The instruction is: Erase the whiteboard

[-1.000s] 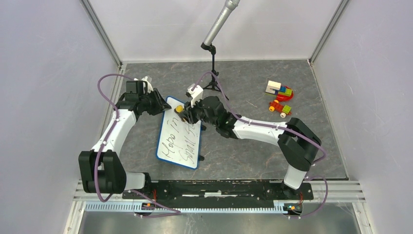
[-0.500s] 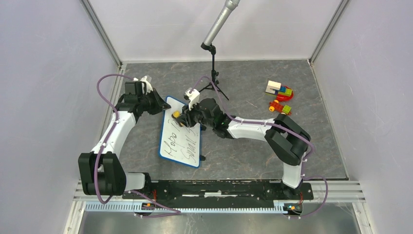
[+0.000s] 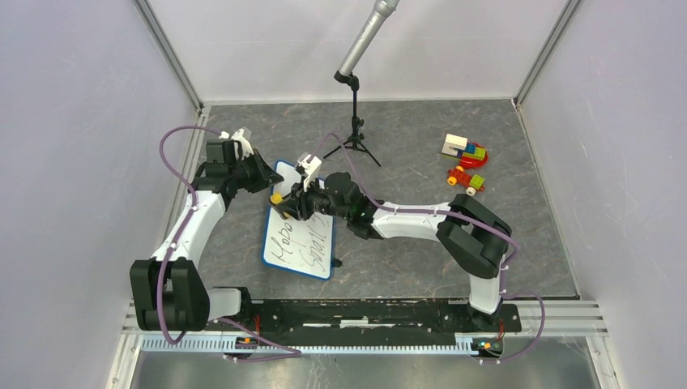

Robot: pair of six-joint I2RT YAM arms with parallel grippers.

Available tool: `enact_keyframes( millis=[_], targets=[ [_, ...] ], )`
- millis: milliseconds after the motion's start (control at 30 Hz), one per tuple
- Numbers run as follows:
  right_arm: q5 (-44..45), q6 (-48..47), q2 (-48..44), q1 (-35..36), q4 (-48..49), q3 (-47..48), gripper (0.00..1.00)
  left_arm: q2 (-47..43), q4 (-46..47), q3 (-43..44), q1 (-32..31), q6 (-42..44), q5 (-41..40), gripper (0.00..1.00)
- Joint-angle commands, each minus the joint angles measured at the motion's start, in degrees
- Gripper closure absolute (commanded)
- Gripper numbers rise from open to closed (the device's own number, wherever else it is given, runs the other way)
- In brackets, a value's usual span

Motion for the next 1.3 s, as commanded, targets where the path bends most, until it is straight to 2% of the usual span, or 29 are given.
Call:
enact_keyframes(
  millis=[0, 167, 400, 533, 700, 933, 1267],
  targets=[
    [-1.4, 0.7, 2.0, 1.8, -1.0, 1.2, 0.86, -1.9, -0.2, -2.1, -0.9, 4.3, -2.0, 0.98],
    [4.1, 3.7, 1.5, -1.9, -3.3, -3.3, 0.86, -3.1, -0.7, -2.6, -1.0, 5.1, -2.4, 0.98],
    [4.6, 2.0, 3.2, -3.9, -8.5, -3.1, 0.86, -3.0, -0.7, -2.7, -1.1, 5.7, -2.1, 0.98],
    [5.4, 0.2, 3.0, -2.5, -10.9, -1.6, 0.86, -3.0, -0.2, -3.0, -1.1, 5.5, -1.6, 0.98],
    [6.9, -3.5, 1.8, 2.8, -14.6, 2.4, 0.86, -3.1, 0.1, -2.9, -1.1, 5.4, -1.2, 0.98],
    [6.8, -4.8, 0.9, 5.8, -11.3, 1.9, 0.85, -3.1, 0.1, -2.8, -1.1, 5.4, -1.4, 0.98],
    [6.7, 0.1, 0.2, -0.7, -4.9, -11.0, 0.85, -3.3, -0.1, -2.8, -1.1, 5.5, -1.2, 0.98]
  ],
)
